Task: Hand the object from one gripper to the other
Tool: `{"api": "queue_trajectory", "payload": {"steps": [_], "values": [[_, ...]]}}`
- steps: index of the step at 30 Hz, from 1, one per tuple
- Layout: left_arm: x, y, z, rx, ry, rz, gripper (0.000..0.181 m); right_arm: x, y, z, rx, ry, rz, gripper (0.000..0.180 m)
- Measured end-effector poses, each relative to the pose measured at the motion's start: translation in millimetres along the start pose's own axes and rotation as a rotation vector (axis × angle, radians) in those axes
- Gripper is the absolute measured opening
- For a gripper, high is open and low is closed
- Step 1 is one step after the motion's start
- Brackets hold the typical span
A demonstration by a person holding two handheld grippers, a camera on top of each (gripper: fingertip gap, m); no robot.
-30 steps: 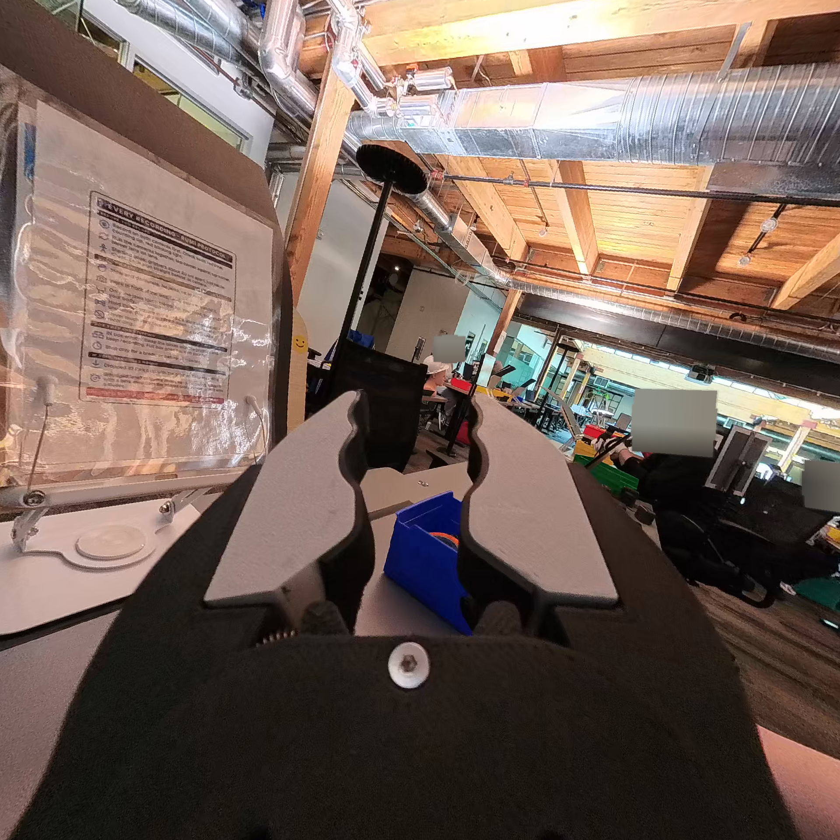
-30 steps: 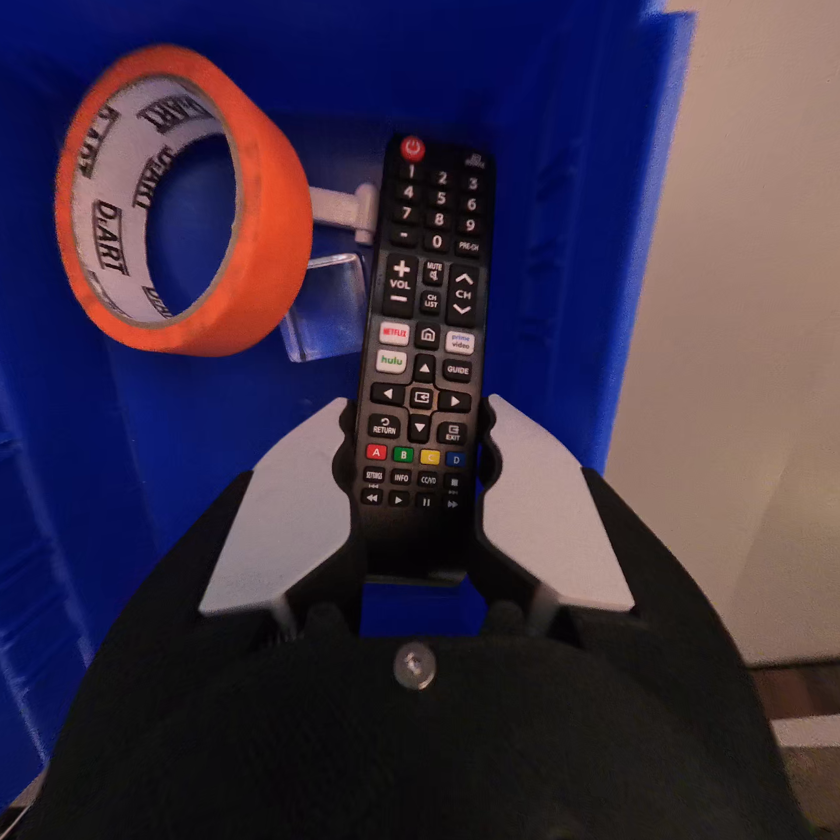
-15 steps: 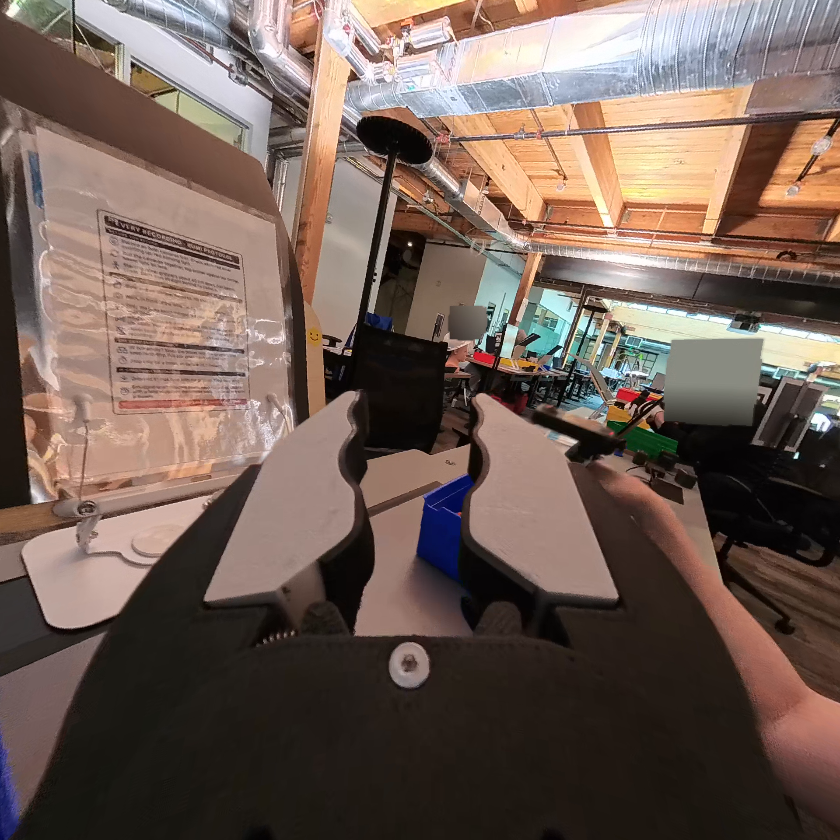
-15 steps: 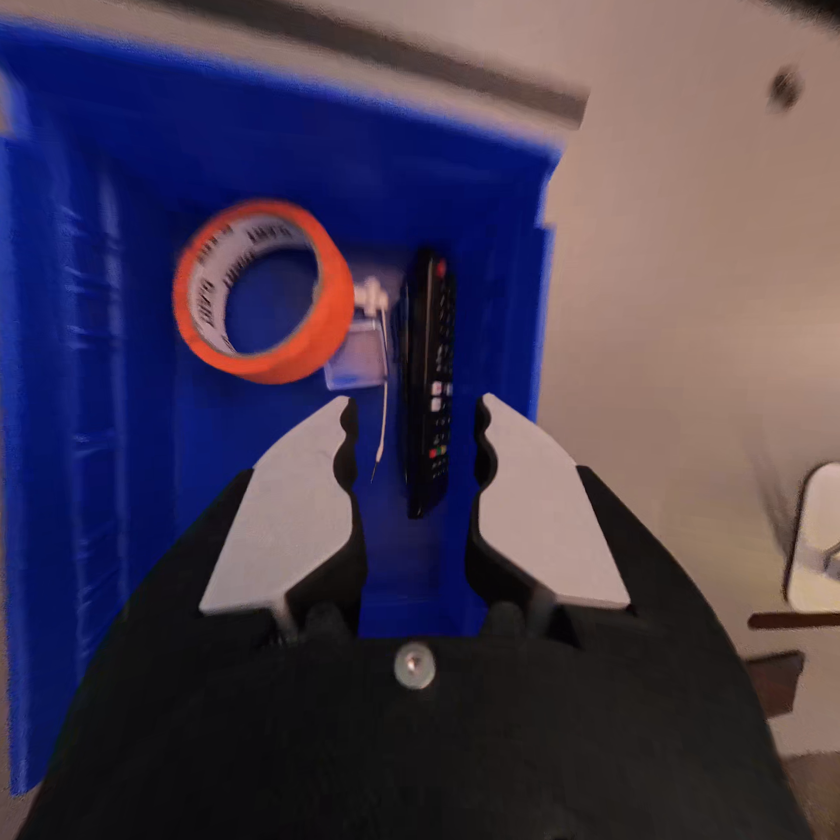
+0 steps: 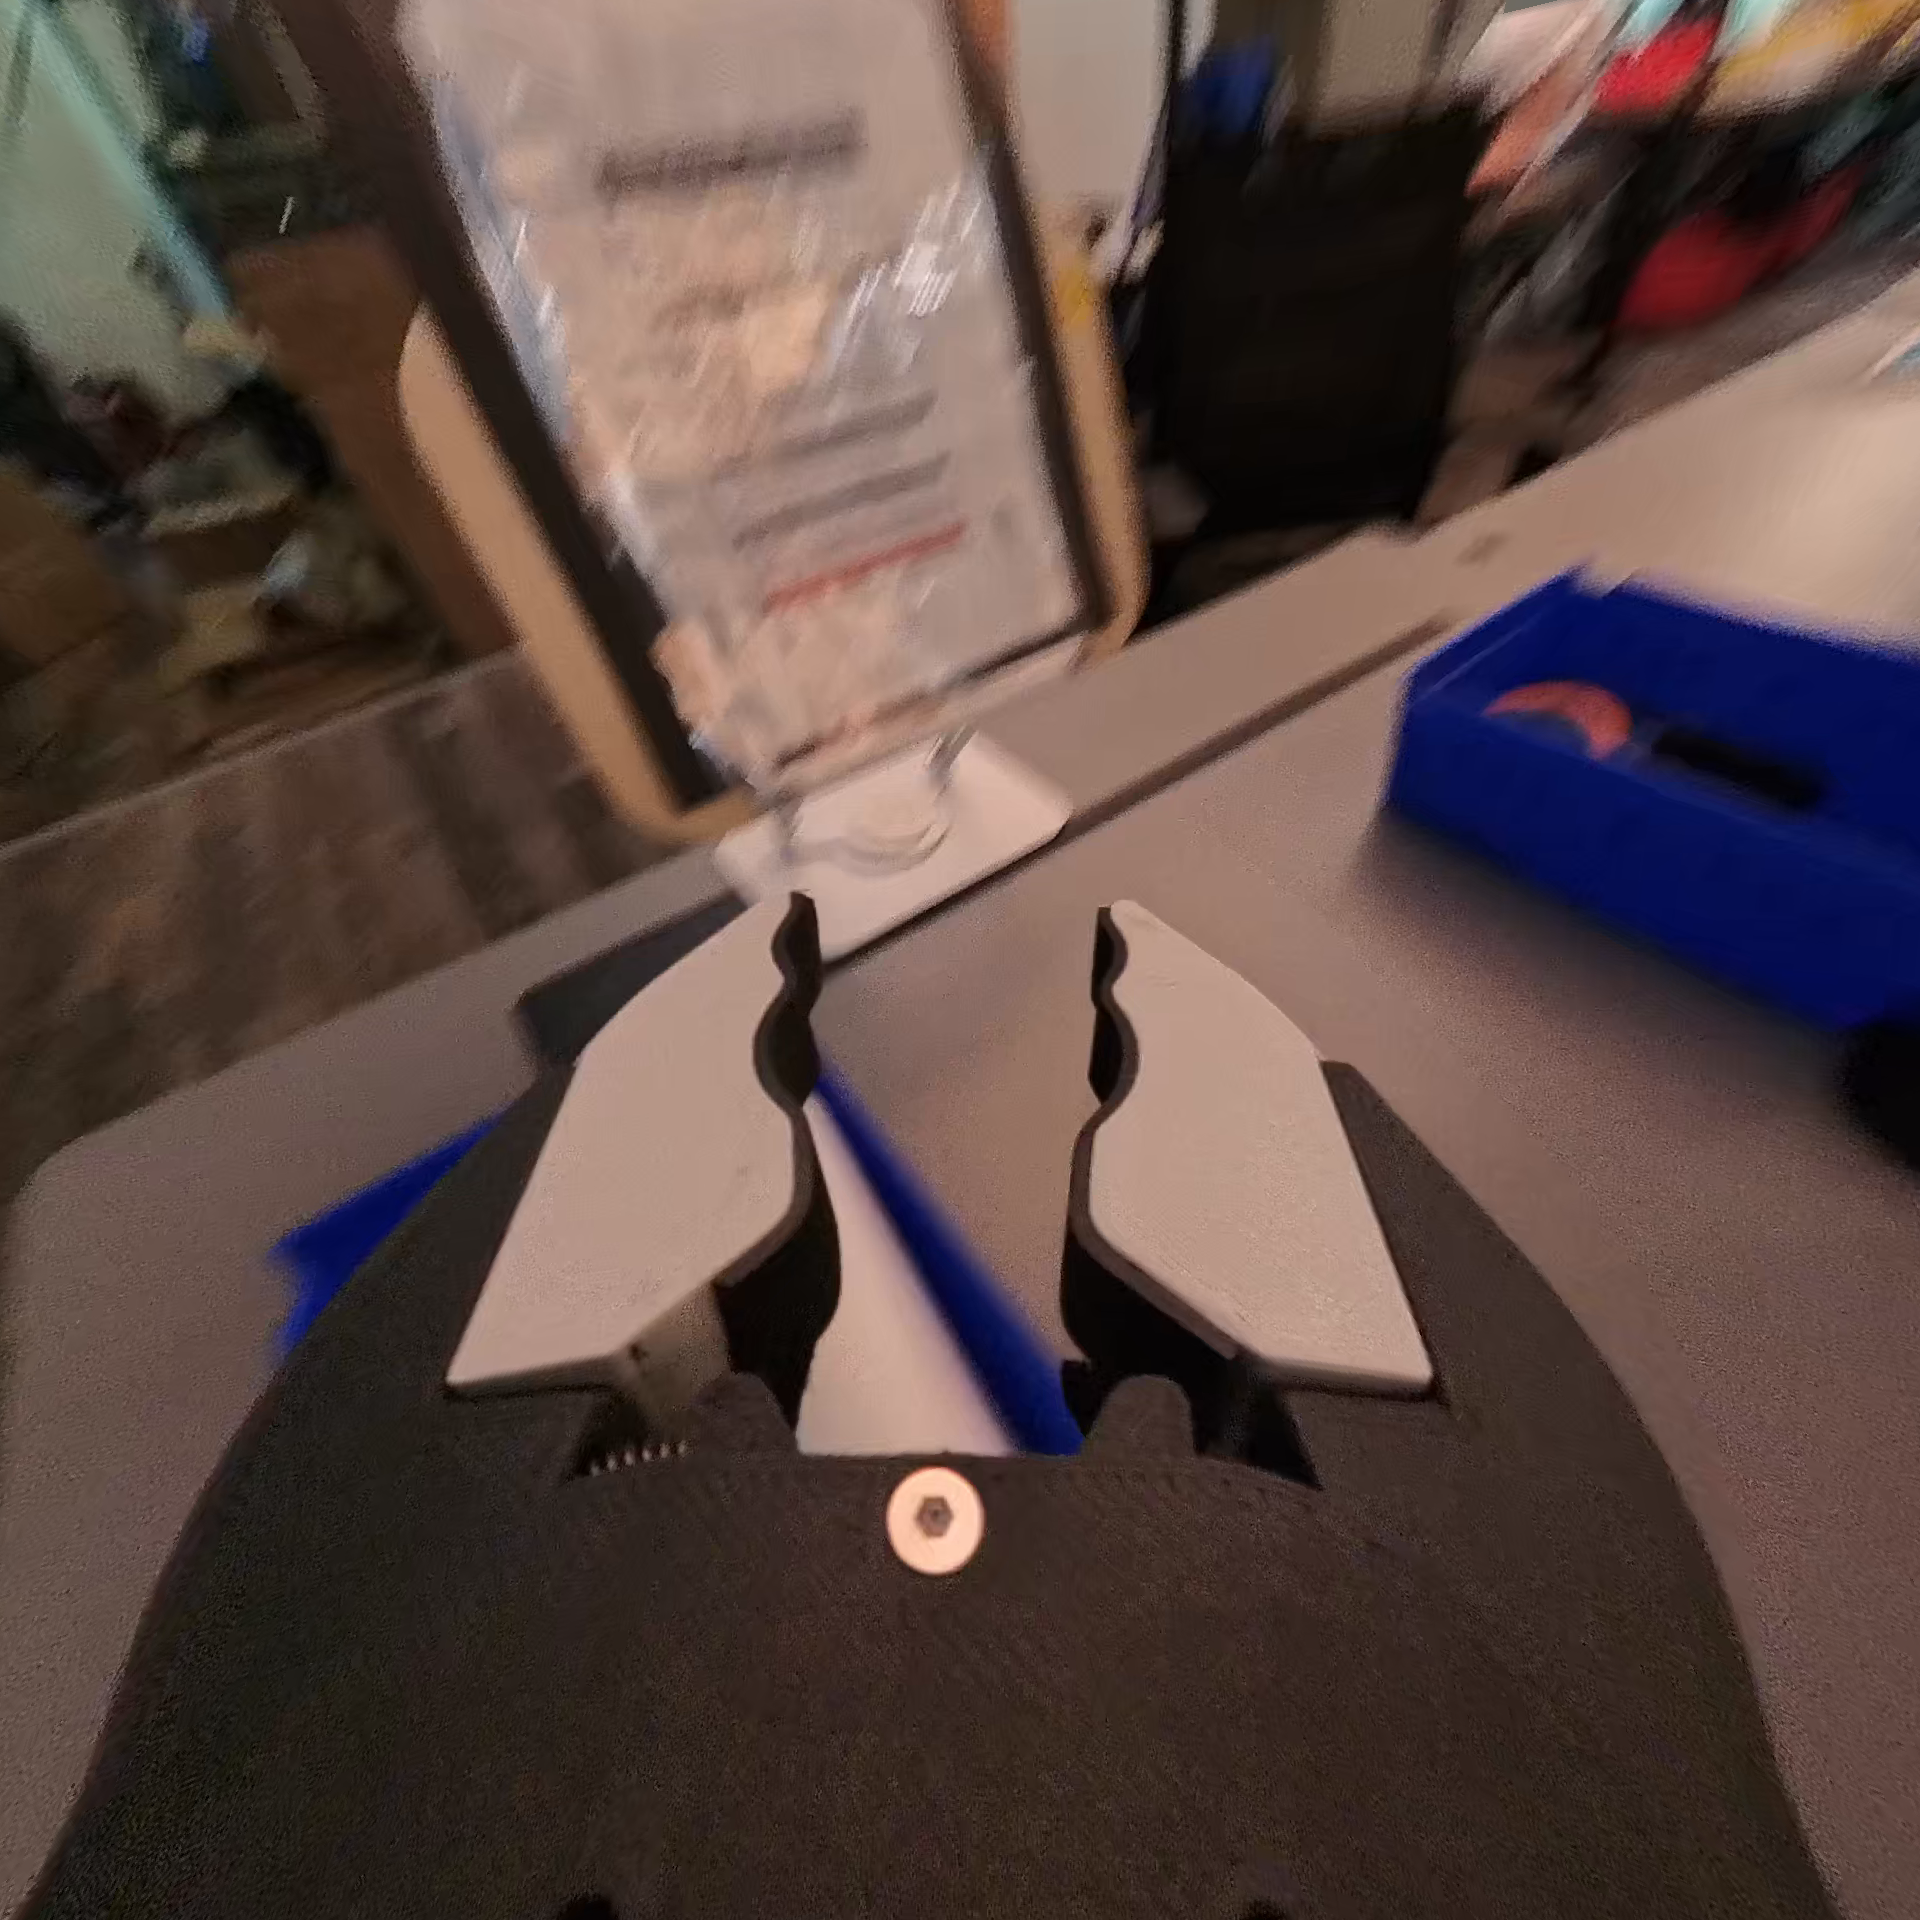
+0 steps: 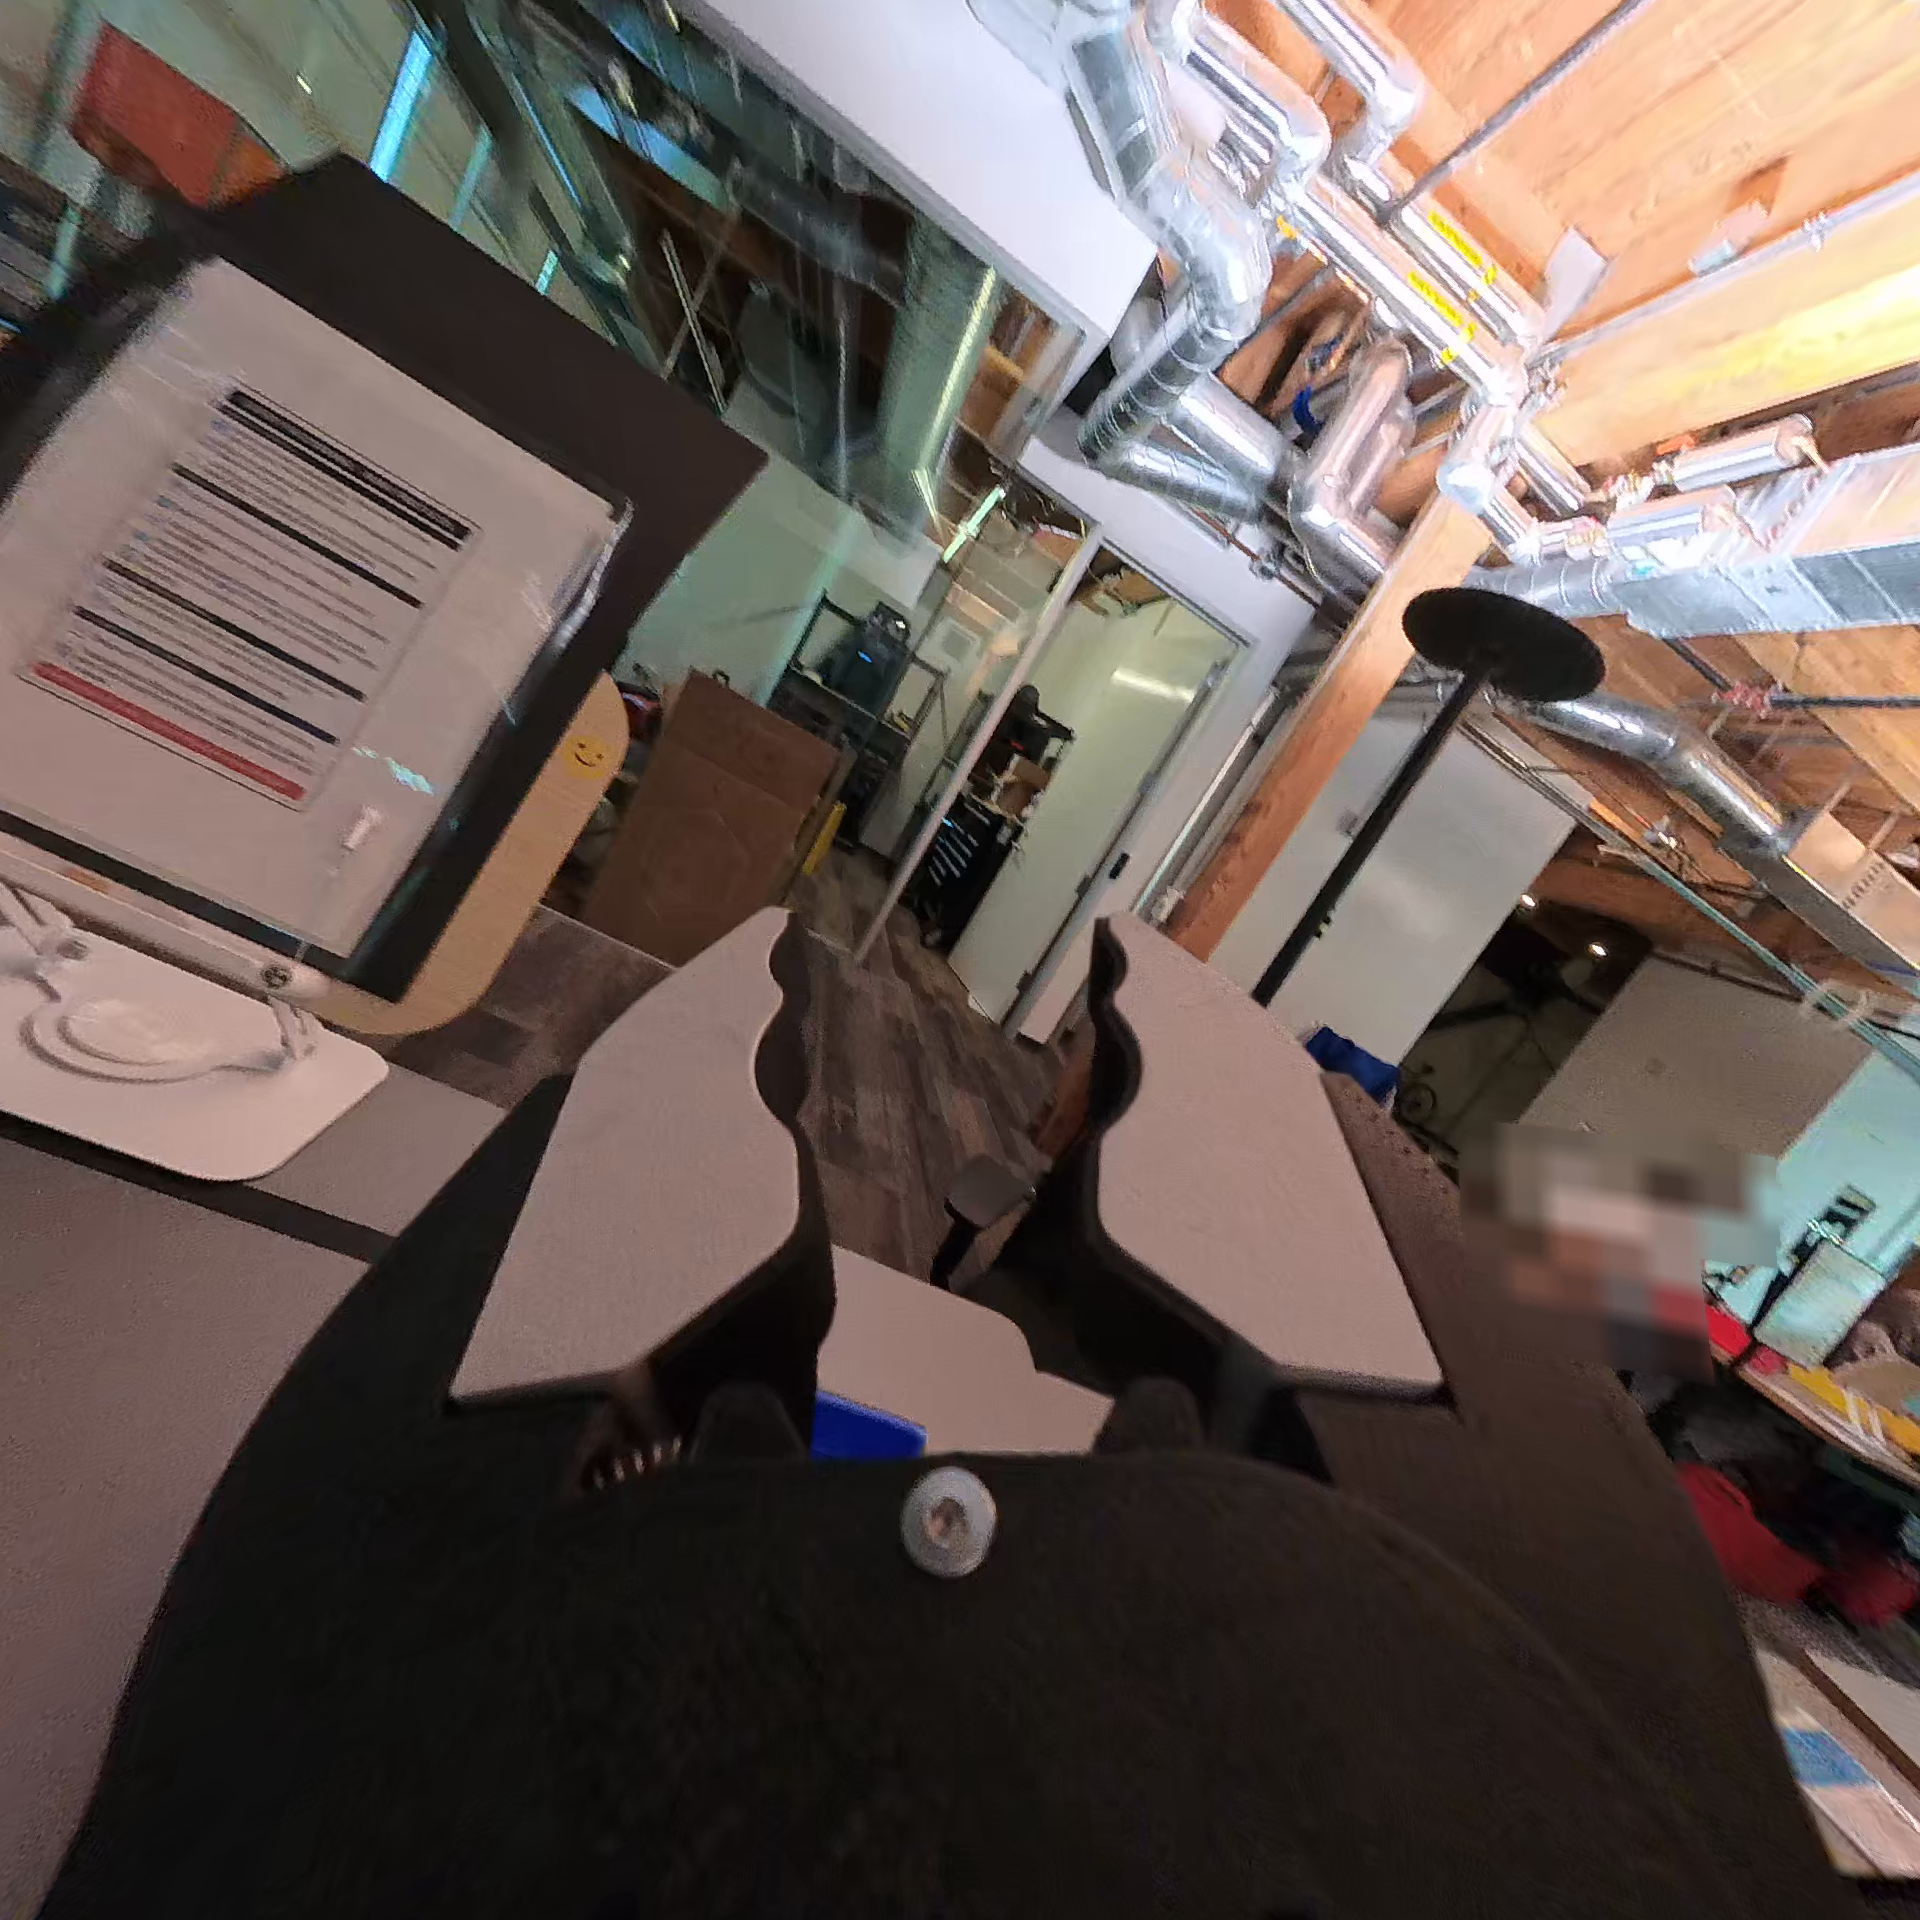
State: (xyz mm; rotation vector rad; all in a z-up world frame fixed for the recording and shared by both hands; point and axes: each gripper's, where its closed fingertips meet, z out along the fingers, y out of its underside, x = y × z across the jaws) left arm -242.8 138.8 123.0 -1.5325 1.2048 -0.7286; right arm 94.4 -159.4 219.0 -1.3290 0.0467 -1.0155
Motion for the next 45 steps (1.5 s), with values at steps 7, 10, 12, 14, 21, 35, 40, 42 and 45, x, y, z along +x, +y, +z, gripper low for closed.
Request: {"api": "queue_trajectory", "payload": {"steps": [7,10,12,14,21,35,40,42,45], "values": [[-78.6,126.7,2.6,-0.562,-0.194,-0.257,0.044,-12.9,0.2,3.5,0.003,-0.029,-0.03,0.053],[-106.9,171.1,2.2,-0.733,-0.289,-0.329,0.039,-18.2,7.9,8.1,-0.031,-0.048,-0.041,0.053],[-113.7,192.0,1.8,-0.826,-0.302,-0.321,0.039,-21.9,11.5,10.6,-0.045,-0.062,-0.05,0.053],[-110.4,203.9,2.2,-0.879,-0.281,-0.349,0.037,-25.2,15.2,12.8,-0.063,-0.072,-0.059,0.053],[-99.8,236.1,-0.4,-1.054,-0.303,-0.473,0.034,-33.2,20.2,16.4,-0.087,-0.095,-0.078,0.053],[-101.8,281.4,-4.6,-1.242,-0.407,-0.655,0.051,-31.5,21.2,16.2,-0.093,-0.099,-0.08,0.053],[-100.2,284.1,-1.5,-1.235,-0.382,-0.69,0.049,-32.4,21.4,16.7,-0.093,-0.106,-0.083,0.053],[-98.0,288.7,-2.1,-1.263,-0.366,-0.684,0.052,-33.2,22.1,17.1,-0.097,-0.108,-0.087,0.053],[-95.9,293.6,1.2,-1.287,-0.328,-0.684,0.045,-34.8,21.0,16.8,-0.093,-0.112,-0.093,0.053]]}}
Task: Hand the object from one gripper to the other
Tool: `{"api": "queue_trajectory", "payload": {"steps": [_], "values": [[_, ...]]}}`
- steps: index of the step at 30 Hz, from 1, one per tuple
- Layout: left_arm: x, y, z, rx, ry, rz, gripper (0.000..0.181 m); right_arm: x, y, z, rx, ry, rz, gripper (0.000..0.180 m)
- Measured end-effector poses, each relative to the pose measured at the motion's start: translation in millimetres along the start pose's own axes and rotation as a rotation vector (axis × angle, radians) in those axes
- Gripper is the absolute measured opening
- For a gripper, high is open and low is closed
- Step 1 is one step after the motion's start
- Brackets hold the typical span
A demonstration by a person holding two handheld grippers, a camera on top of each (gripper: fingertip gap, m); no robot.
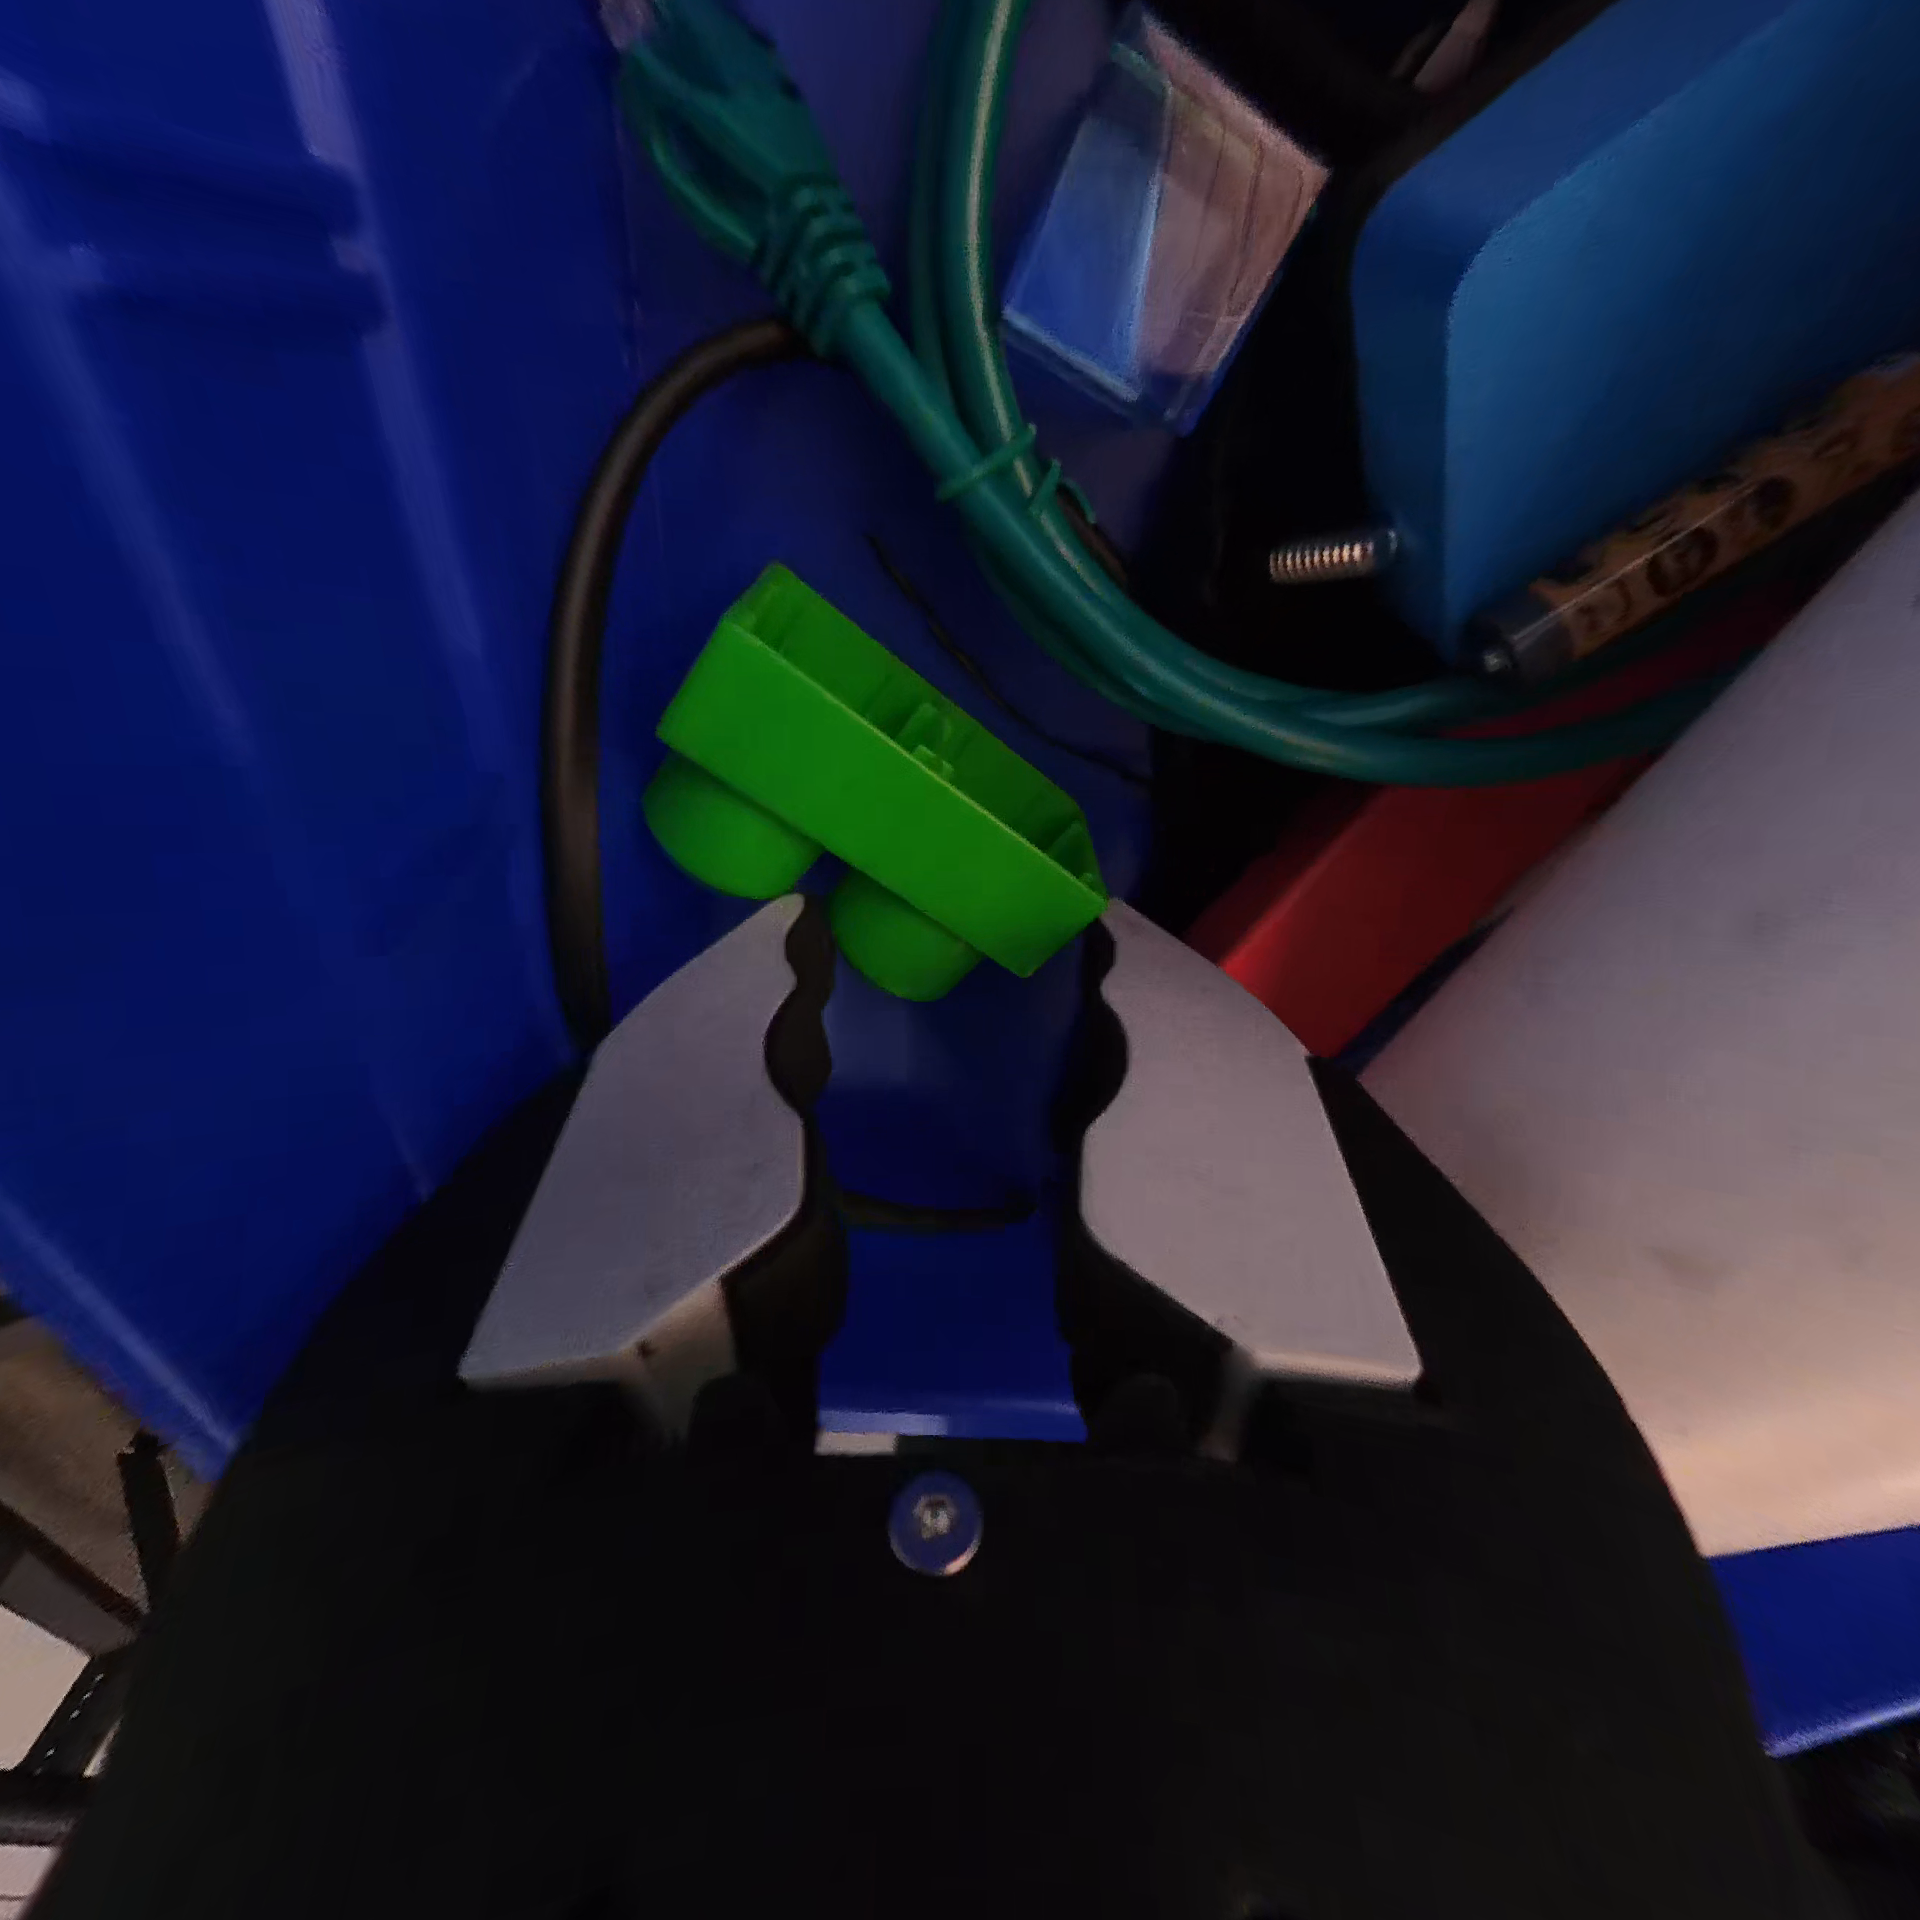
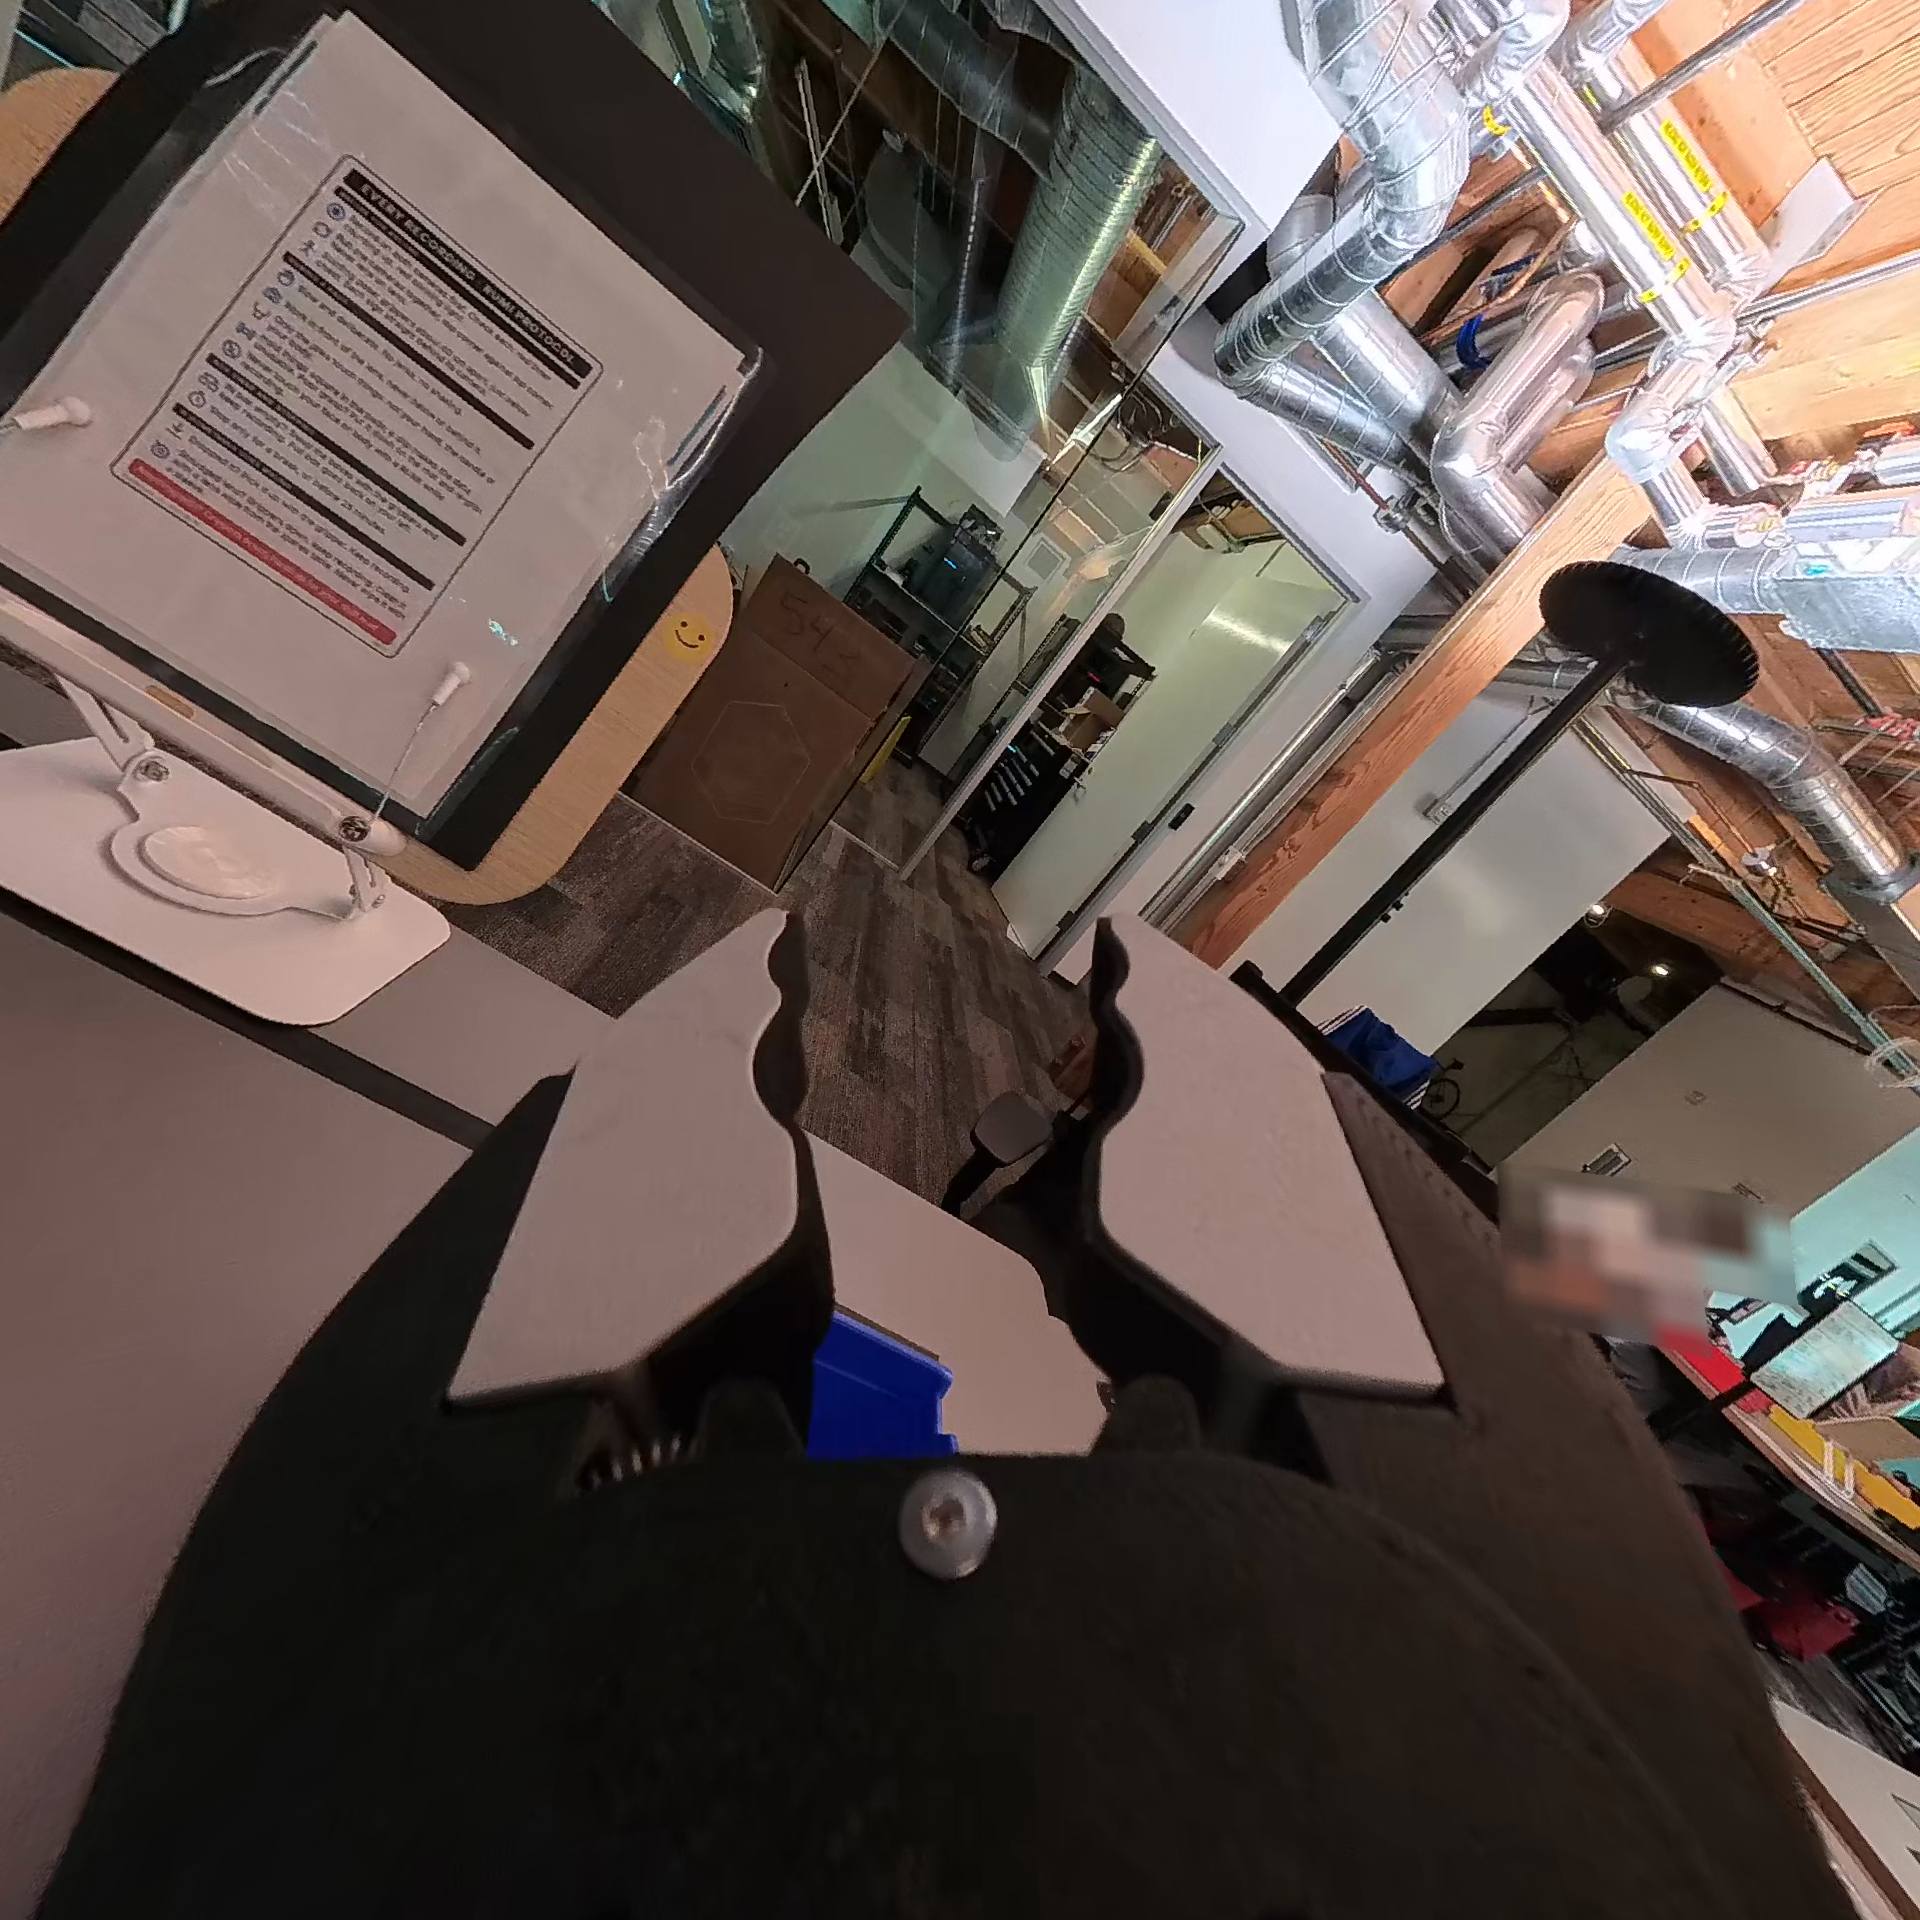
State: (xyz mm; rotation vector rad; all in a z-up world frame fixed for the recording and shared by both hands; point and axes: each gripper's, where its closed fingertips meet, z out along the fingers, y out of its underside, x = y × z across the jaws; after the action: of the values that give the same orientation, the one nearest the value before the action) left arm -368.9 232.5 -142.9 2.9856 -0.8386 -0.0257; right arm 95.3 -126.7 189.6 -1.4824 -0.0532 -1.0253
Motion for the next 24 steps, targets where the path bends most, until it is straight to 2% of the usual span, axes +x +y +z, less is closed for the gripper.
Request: {"api": "queue_trajectory", "payload": {"steps": [7,12,17,24], "values": [[1.8,4.1,-2.7,-0.028,-0.02,0.088,0.039,-2.0,2.0,1.3,-0.01,-0.01,-0.005,0.053],[9.7,10.5,-24.9,0.022,0.008,0.131,0.039,-5.1,2.2,1.9,-0.014,-0.02,-0.014,0.053],[23.1,19.5,-61.8,0.151,0.108,0.196,0.038,-9.9,2.7,3.5,-0.019,-0.032,-0.023,0.053],[74.9,33.0,-128.6,0.426,0.394,0.427,0.038,-34.9,-2.3,8.1,-0.005,-0.105,-0.024,0.053]]}}
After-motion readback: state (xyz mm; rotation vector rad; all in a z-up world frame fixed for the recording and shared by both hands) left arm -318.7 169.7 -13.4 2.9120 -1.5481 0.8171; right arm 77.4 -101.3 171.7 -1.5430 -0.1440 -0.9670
